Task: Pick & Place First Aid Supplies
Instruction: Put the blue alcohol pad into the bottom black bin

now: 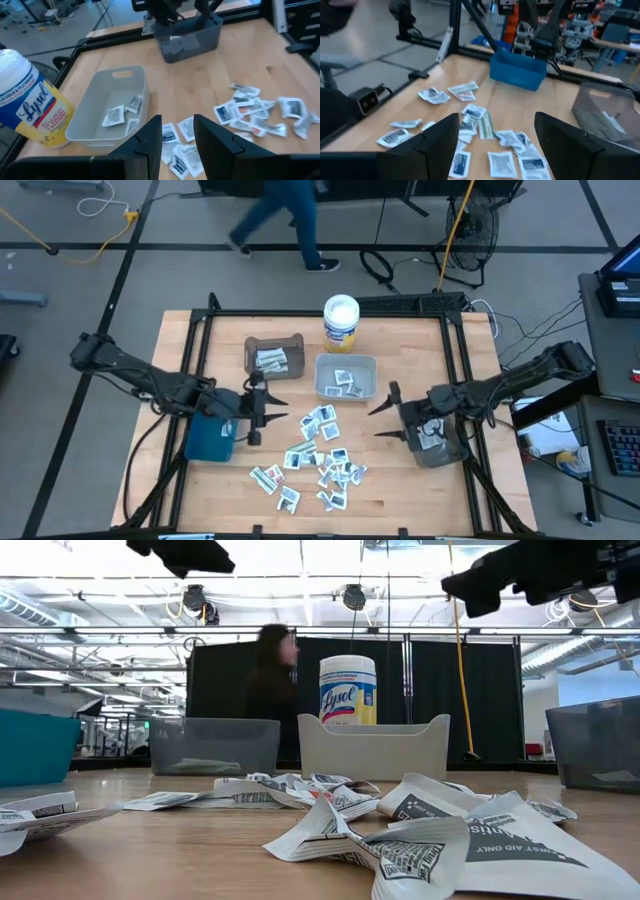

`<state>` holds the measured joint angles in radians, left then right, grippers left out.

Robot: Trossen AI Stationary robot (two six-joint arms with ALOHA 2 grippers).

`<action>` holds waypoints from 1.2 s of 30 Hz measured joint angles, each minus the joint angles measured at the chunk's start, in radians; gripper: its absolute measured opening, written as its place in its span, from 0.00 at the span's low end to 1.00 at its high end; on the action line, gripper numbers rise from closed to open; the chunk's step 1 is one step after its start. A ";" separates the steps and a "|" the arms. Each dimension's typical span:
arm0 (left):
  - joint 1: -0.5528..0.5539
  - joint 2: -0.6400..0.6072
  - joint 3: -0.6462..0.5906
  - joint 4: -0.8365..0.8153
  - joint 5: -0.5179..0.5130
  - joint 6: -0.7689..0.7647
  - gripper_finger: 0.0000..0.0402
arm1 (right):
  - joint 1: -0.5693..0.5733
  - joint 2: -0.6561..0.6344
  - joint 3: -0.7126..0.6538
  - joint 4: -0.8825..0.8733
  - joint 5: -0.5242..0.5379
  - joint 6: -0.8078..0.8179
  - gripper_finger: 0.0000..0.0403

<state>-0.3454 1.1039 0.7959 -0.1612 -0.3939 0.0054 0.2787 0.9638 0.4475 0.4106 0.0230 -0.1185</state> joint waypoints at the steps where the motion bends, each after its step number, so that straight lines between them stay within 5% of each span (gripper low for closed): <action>1: 0.009 0.007 0.000 0.011 0.000 0.001 0.29 | -0.005 0.000 0.014 -0.030 0.001 -0.002 0.63; 12: 0.088 0.024 0.000 0.034 0.008 0.036 0.29 | -0.064 0.038 0.039 -0.172 0.028 0.076 0.63; 21: 0.138 0.085 -0.001 0.024 0.066 0.026 0.29 | -0.155 0.312 0.069 -0.017 -0.178 0.118 0.63; 36: 0.112 0.120 -0.001 0.019 0.116 0.016 0.29 | -0.135 0.630 0.365 -0.176 -0.237 0.025 0.63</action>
<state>-0.2337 1.2243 0.7952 -0.1419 -0.2775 0.0215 0.1440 1.5937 0.8126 0.2346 -0.2138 -0.0935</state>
